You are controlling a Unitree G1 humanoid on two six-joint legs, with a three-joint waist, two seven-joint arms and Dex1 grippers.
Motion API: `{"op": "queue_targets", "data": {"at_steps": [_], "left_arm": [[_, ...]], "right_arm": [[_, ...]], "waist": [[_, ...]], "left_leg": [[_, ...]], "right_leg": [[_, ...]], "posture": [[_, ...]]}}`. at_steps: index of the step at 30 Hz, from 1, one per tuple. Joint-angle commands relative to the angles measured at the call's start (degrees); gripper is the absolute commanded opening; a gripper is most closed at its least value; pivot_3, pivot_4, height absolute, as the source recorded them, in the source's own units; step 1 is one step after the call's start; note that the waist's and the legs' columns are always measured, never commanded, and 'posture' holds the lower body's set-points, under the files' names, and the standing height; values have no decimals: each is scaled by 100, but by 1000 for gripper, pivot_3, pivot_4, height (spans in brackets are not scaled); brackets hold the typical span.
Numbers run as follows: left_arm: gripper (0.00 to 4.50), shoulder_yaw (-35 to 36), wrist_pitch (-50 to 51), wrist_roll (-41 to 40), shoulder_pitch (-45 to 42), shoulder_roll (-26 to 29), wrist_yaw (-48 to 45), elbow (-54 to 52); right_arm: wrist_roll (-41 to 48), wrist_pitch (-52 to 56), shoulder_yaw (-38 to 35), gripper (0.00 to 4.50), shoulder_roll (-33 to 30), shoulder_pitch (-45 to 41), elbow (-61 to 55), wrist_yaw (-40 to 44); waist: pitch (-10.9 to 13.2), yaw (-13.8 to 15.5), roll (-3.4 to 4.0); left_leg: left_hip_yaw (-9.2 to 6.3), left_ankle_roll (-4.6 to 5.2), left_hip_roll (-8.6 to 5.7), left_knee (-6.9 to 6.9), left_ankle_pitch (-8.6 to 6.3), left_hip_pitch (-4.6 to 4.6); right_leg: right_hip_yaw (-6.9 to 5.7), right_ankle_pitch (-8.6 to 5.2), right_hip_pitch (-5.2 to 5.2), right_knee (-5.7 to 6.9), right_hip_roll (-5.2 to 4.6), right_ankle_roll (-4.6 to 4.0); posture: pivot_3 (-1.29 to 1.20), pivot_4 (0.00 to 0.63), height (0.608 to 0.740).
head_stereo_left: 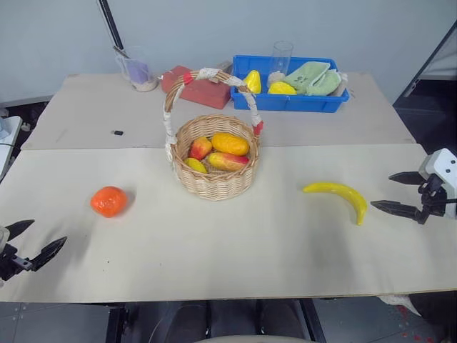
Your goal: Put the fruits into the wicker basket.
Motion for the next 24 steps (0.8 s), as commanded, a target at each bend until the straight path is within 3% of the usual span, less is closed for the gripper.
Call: {"op": "queue_targets", "data": {"at_steps": [1,7,12,24], "left_arm": [[4500,208,664,-507,-69,-1,206,-866],[4500,-80,1371,-680,-357,-150,651,-1474],[4500,-763,1688,-444,-1258,-420,1271,-1237],[4500,-2000,1885,136,-2296,-588,1594,-441]], "right_arm": [[265,176,-128,4479,-47,-241,-434,109],[962,1064,-78,4479,-192,-397,-1728,505],[1773,2009,244,4479,-74,-1024,-3042,510],[1955,2374,1028,4479,559,-2562,-3362,272]], "waist": [[0,1,0],[1,2,2],[2,21,3],[-1,24,-9]], "left_leg": [[0,0,0,0,0,-1],[-2,1,1,0,-1,-1],[-6,1,1,3,1,2],[-11,1,-5,4,0,-16]], "right_leg": [[0,0,0,0,0,0],[-1,0,0,1,12,0],[-2,0,2,8,22,0],[-4,2,-14,6,28,3]], "posture": [[0,150,740],[0,150,740],[0,150,740],[0,150,740]]}}
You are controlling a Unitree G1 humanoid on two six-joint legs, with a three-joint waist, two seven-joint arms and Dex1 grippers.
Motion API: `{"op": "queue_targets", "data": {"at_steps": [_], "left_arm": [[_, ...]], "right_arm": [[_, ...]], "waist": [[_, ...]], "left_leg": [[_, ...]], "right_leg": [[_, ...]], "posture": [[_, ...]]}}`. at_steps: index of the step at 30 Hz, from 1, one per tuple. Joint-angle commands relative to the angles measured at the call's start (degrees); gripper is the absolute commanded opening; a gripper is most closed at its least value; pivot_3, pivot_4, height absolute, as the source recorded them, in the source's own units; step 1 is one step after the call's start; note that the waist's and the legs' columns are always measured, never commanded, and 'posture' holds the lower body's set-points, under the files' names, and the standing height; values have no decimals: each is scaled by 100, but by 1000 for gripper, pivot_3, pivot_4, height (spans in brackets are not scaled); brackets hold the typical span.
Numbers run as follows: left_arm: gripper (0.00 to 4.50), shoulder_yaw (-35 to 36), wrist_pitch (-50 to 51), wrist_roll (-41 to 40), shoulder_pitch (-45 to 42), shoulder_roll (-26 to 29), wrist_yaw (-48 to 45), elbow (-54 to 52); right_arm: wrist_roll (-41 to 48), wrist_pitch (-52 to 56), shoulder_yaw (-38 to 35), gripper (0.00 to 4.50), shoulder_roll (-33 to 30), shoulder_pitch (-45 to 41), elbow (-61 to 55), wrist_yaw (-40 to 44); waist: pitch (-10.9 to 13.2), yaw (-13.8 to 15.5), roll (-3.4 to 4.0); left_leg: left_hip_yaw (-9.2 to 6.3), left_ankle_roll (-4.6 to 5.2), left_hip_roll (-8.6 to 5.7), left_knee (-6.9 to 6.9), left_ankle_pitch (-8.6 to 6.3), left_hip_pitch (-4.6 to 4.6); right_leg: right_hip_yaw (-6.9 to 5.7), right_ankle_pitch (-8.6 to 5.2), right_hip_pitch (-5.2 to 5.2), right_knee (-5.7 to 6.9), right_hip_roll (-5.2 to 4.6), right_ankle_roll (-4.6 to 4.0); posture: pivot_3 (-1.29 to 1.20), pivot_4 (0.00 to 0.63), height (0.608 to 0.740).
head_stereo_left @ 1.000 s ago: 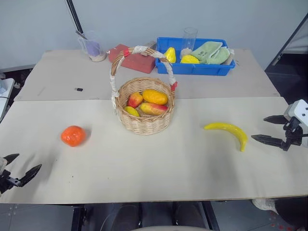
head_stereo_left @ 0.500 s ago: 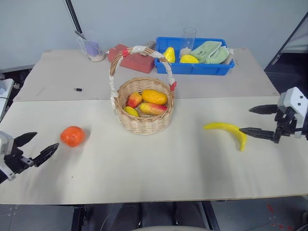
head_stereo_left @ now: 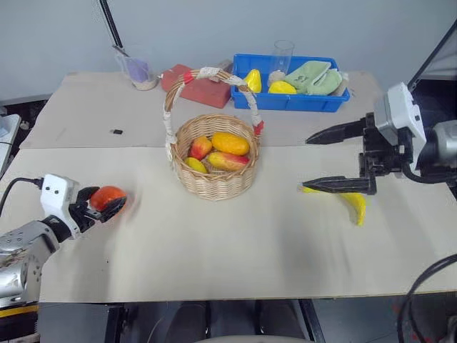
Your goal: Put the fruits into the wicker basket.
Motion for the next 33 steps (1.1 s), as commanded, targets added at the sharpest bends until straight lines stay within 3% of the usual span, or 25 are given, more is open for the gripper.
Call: {"op": "queue_targets", "data": {"at_steps": [1,2,7,8,13,17,22,27,31,32,33], "left_arm": [[4500,-139,-96,179,-179,-67,96,76],[4500,-163,-118,209,-223,-102,132,118],[3026,-241,-237,341,-303,-192,140,242],[2991,-245,-247,353,-307,-200,125,249],[2991,-167,-214,89,-246,-273,-101,-104],[2991,-215,307,-617,-252,-128,-473,-1350],[2991,-730,997,-1256,-1242,-156,-238,-2606],[2991,-1971,686,-294,-2883,-967,489,-2110],[2991,-2602,-113,611,-3386,-1381,588,-1175],[4008,-2643,-261,707,-3420,-1446,587,-1045],[4365,-2649,-368,778,-3436,-1501,594,-958]], "right_arm": [[19,-64,39,4479,120,-221,-104,-38],[-6,-83,59,4479,154,-241,-96,-33],[-8,-97,88,4500,337,-334,-77,-107],[5,-83,82,4500,355,-345,-75,-112],[142,-14,-6,4500,384,-331,-126,-117],[296,103,-179,4500,282,-240,-229,-120],[614,477,-577,4500,110,-17,-415,-326],[692,590,-752,4500,95,127,-490,-591],[721,586,-853,4500,31,291,-572,-728],[737,605,-908,4500,0,350,-605,-767],[763,634,-961,4500,-25,405,-630,-811]], "waist": [[0,5,0],[0,12,0],[0,18,-1],[0,18,-1],[0,20,-1],[1,34,-3],[2,117,-4],[0,133,-6],[0,88,-6],[0,75,-7],[1,68,-7]], "left_leg": [[0,0,0,0,0,0],[-1,0,-1,0,0,-1],[-1,-1,-1,0,0,-1],[-1,-1,-1,0,1,-1],[-1,-1,-1,0,1,-1],[-3,-1,-2,0,1,-7],[-9,-5,-5,2,3,-16],[-16,-7,-31,15,6,-12],[-16,-1,-60,20,8,-11],[-19,4,-60,20,10,-11],[-21,8,-58,20,11,-14]], "right_leg": [[0,0,0,0,0,0],[0,0,0,0,-1,0],[0,0,-1,2,-3,0],[0,0,-1,2,-4,0],[0,0,-1,1,-6,0],[-1,0,-4,-1,-16,1],[-3,2,-3,-3,-23,3],[-2,8,12,-2,-15,14],[3,10,9,0,-7,17],[5,10,9,0,-3,17],[5,10,6,2,3,17]], "posture": [[0,150,740],[0,150,740],[0,150,740],[0,150,740],[0,150,740],[0,150,740],[0,150,740],[0,150,740],[0,150,740],[0,150,740],[0,150,740]]}}
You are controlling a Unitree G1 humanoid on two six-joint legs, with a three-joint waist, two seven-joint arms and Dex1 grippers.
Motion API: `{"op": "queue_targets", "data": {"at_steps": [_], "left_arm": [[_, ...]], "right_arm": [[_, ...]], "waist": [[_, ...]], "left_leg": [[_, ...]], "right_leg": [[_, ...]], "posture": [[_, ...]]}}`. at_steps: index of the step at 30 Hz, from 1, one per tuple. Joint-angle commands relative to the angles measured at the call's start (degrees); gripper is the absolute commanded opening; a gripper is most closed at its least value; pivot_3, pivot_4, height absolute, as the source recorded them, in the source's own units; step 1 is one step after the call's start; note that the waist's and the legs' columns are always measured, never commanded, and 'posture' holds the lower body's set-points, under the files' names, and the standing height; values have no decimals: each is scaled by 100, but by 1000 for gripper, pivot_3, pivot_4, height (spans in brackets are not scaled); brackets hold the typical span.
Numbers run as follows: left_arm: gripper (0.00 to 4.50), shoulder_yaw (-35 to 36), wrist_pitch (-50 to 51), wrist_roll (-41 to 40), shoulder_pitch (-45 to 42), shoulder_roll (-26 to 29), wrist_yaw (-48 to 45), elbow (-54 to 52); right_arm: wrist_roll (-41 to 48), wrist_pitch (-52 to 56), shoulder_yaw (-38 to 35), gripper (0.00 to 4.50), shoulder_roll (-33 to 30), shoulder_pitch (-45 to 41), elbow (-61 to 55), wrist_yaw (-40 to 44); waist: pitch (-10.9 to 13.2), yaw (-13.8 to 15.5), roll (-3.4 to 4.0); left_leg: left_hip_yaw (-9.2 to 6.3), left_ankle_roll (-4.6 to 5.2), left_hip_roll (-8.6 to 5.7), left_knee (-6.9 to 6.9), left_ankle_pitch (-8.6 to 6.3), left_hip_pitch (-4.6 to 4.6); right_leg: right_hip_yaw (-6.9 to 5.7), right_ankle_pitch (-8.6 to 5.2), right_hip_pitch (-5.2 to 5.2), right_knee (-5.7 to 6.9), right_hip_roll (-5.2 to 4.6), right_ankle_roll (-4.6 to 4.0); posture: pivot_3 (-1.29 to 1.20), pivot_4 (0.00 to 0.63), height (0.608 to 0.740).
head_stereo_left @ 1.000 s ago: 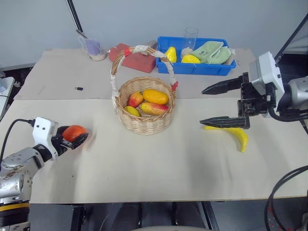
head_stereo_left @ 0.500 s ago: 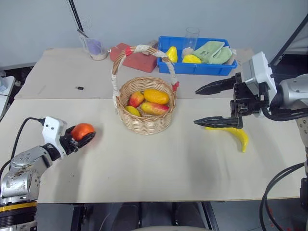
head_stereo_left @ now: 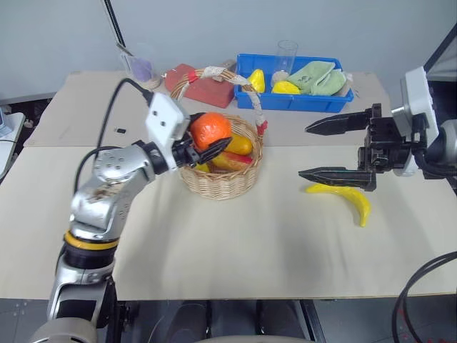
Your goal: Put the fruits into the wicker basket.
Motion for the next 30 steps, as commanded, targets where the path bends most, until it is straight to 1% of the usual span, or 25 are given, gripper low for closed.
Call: {"op": "queue_targets", "data": {"at_steps": [1,3,6,8,12,14,18,22,26,29,30], "left_arm": [[4453,-22,-538,312,-123,-114,-6,232],[4453,-11,-602,276,-99,-161,-146,241],[4453,27,-592,94,0,-92,-498,99],[4453,68,-540,-44,74,41,-781,-40],[4453,95,-343,-343,307,521,-1443,-502],[4453,90,-214,-534,423,752,-1744,-752],[4453,239,210,-1261,689,1299,-2429,-1442],[4453,343,440,-1681,801,1520,-2657,-1779],[4453,369,440,-1736,869,1549,-2597,-1904],[4500,382,528,-1835,862,1545,-2503,-1973],[4500,388,547,-1849,871,1556,-2498,-1995]], "right_arm": [[93,91,-381,4500,-175,122,-218,-166],[-31,57,-489,4500,-257,357,-201,-244],[-591,-279,-492,4500,-388,924,-21,-404],[-967,-487,-409,4500,-401,1188,195,-579],[-1969,-977,97,4500,-498,1596,904,-850],[-2255,-1105,302,4500,-489,1652,1269,-881],[-2826,-1332,786,4500,-343,1456,2467,-972],[-3105,-1357,1010,4500,-213,1201,3280,-905],[-3208,-1284,1151,4500,-76,1053,3716,-778],[-3279,-1213,1168,3708,39,939,3917,-800],[-3301,-1208,1176,3306,61,920,3954,-800]], "waist": [[0,-8,0],[1,10,-1],[1,46,-1],[1,53,-1],[1,34,-1],[1,27,-1],[2,3,1],[4,6,5],[4,10,5],[4,0,5],[4,-3,5]], "left_leg": [[-1,1,3,0,0,-4],[-6,1,5,2,0,-8],[-6,8,6,20,-4,-12],[-5,11,6,31,-6,-12],[-1,11,5,40,-6,-10],[-1,11,7,40,-6,-8],[2,13,22,44,-7,-10],[4,15,31,54,-9,-10],[6,20,42,59,-12,-9],[9,21,48,65,-12,-9],[9,21,50,64,-13,-9]], "right_leg": [[1,0,-2,2,4,0],[-2,0,-3,3,5,0],[-3,0,1,-1,4,1],[-3,0,6,-9,3,3],[1,0,5,-4,3,5],[2,0,5,-3,7,5],[7,0,5,-6,23,5],[10,-1,7,-5,32,4],[13,-1,9,-6,44,3],[16,-1,10,-7,51,3],[16,-1,9,-6,53,3]], "posture": [[0,150,740],[0,150,740],[0,150,740],[0,150,740],[0,150,740],[0,150,740],[0,150,740],[0,150,740],[0,150,740],[0,150,740],[0,150,740]]}}
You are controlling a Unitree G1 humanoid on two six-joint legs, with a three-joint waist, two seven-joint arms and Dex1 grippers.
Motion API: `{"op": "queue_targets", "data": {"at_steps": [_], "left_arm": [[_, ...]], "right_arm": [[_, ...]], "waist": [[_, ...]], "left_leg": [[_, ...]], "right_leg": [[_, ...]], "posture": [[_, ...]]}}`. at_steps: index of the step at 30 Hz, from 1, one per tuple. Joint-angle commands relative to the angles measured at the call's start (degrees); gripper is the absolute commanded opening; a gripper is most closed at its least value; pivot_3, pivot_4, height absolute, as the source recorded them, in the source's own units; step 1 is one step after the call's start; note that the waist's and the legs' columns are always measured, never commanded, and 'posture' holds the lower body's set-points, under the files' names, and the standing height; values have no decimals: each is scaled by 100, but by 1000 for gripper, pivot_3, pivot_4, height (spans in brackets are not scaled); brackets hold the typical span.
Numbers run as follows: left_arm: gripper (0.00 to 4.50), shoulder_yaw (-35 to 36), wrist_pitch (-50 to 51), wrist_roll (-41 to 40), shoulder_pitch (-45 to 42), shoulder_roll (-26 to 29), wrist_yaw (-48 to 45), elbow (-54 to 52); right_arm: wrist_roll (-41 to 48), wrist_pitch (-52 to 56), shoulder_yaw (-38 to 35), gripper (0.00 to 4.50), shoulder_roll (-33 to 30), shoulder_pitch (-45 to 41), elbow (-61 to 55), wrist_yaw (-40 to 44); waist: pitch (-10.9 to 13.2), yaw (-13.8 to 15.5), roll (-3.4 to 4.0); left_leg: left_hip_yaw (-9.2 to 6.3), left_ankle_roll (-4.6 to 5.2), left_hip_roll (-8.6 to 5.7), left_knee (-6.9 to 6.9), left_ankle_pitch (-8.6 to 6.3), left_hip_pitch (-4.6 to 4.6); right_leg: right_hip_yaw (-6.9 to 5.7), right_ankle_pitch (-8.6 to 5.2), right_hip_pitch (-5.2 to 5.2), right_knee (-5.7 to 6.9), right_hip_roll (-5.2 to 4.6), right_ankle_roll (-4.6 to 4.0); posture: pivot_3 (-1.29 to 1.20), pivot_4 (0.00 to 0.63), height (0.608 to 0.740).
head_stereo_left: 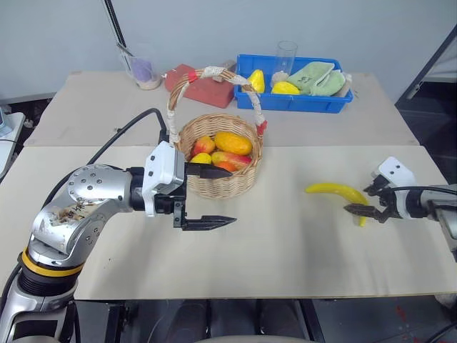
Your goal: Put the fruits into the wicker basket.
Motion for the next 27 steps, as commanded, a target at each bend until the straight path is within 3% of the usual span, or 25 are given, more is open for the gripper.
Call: {"op": "queue_targets", "data": {"at_steps": [1,8,11,16,22,27], "left_arm": [[4500,162,46,-162,-33,23,80,-237],[4500,186,-50,-104,91,-39,245,-280],[4500,236,-155,-71,312,-103,378,-375],[4500,1103,-372,-86,1138,-68,722,-427],[4500,2280,-406,-256,2209,-43,932,-475],[4500,3118,-194,-773,2685,-41,1195,-717]], "right_arm": [[-91,26,-70,2990,17,-153,83,-3],[7,165,-174,635,34,-41,-177,64],[183,352,-344,563,43,73,-482,62],[1031,1363,-690,562,254,29,-2562,-69],[1805,2448,-429,562,1380,-1064,-3852,-795],[1862,2629,58,562,2644,-2025,-3638,-1396]], "waist": [[0,1,0],[0,13,0],[0,13,0],[1,-41,5],[1,-67,5],[1,-41,6]], "left_leg": [[0,1,1,0,-1,0],[1,1,3,2,-1,0],[1,3,5,2,-2,0],[-1,5,18,0,-4,-1],[-21,4,22,-7,-5,8],[-24,1,19,-7,-5,1]], "right_leg": [[0,0,0,0,1,0],[1,0,0,1,1,0],[2,0,0,1,1,0],[7,-1,-5,4,7,-3],[2,-1,-1,7,12,-12],[-2,0,-11,10,0,-12]], "posture": [[0,150,740],[0,150,740],[0,150,740],[0,150,740],[0,150,740],[0,150,740]]}}
